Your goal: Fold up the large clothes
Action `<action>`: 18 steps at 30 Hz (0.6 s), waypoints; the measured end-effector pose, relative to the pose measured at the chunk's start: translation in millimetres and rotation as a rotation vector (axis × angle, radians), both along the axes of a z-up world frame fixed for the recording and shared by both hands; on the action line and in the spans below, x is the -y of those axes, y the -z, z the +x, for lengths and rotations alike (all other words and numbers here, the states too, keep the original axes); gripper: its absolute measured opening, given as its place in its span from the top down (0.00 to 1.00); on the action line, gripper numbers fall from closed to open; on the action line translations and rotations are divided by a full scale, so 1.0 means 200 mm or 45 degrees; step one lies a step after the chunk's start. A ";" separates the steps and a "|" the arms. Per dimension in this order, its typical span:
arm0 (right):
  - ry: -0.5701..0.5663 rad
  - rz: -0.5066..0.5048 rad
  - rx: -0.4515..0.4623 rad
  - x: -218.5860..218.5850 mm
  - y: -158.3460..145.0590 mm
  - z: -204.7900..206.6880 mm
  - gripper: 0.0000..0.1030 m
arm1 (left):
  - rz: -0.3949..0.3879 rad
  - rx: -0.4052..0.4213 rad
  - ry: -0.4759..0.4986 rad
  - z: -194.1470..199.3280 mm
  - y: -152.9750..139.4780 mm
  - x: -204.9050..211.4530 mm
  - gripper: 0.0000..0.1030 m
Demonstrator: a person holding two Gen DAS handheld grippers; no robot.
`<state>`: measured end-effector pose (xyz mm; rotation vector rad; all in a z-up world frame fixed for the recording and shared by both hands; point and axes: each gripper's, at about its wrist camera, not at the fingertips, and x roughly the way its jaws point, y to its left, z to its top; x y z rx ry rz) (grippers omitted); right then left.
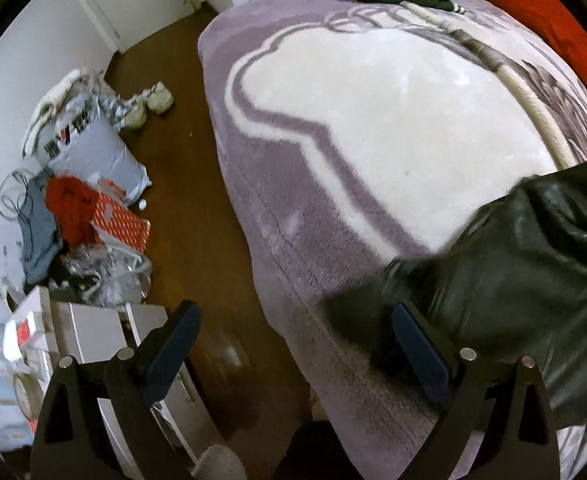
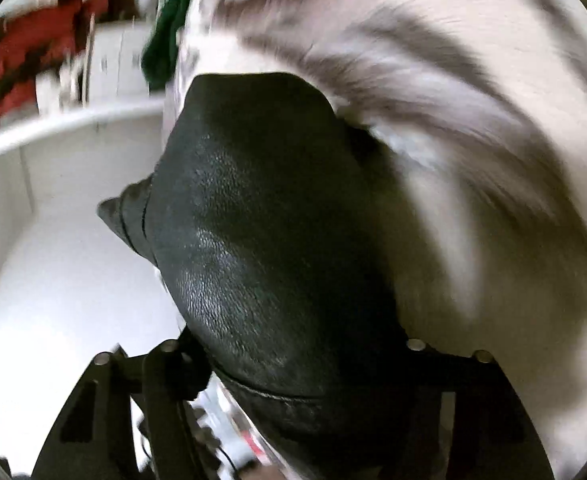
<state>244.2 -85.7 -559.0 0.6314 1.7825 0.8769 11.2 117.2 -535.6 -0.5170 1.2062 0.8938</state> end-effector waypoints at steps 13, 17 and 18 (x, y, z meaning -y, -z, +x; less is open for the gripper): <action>0.506 -0.221 -0.201 1.00 -0.08 -0.16 0.21 | -0.147 0.195 0.376 0.59 -0.16 0.55 0.05; 0.402 -0.466 0.042 1.09 -0.37 -0.03 0.21 | -0.117 0.080 0.508 0.75 -0.03 0.73 0.05; 0.396 -0.479 0.099 1.19 -0.41 0.06 0.21 | -0.129 0.050 0.511 0.78 0.01 0.74 0.05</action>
